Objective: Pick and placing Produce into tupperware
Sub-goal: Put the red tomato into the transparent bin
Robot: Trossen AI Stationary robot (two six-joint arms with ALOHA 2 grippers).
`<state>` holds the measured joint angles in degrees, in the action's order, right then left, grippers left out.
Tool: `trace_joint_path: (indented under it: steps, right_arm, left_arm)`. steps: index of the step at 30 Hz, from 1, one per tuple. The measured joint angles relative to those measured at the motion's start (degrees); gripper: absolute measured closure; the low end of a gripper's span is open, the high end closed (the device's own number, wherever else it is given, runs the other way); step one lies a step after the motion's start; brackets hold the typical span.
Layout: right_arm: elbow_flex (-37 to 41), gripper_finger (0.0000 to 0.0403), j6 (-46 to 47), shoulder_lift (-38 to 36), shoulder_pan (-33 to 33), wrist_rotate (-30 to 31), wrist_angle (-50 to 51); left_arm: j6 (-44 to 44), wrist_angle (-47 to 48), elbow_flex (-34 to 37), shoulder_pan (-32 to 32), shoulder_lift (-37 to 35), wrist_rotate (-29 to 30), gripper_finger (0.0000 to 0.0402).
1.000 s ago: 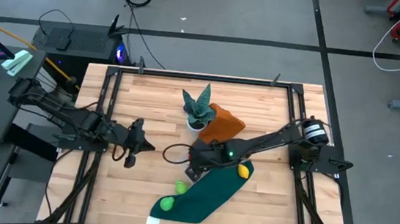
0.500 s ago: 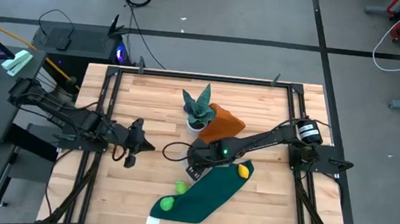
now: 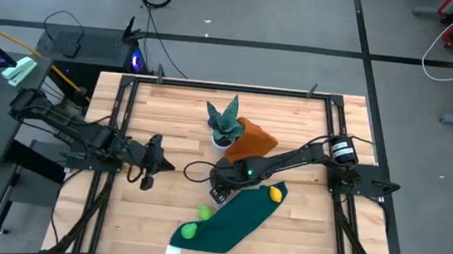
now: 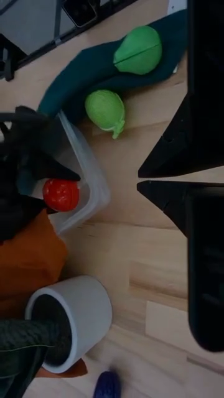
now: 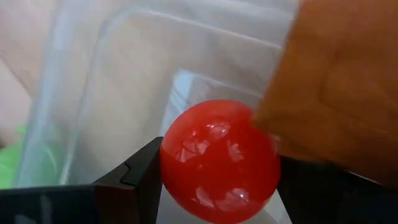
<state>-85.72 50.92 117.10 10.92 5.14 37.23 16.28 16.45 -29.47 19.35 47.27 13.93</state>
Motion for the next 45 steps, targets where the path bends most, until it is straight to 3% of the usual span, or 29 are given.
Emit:
trace_joint_path:
  steps: [45]
  right_arm:
    - [-0.03, 0.0180, 1.52, 0.50, 0.09, -1.28, 2.38]
  left_arm:
    - [0.06, 0.09, 0.02, -0.01, -0.02, 0.00, 0.0379]
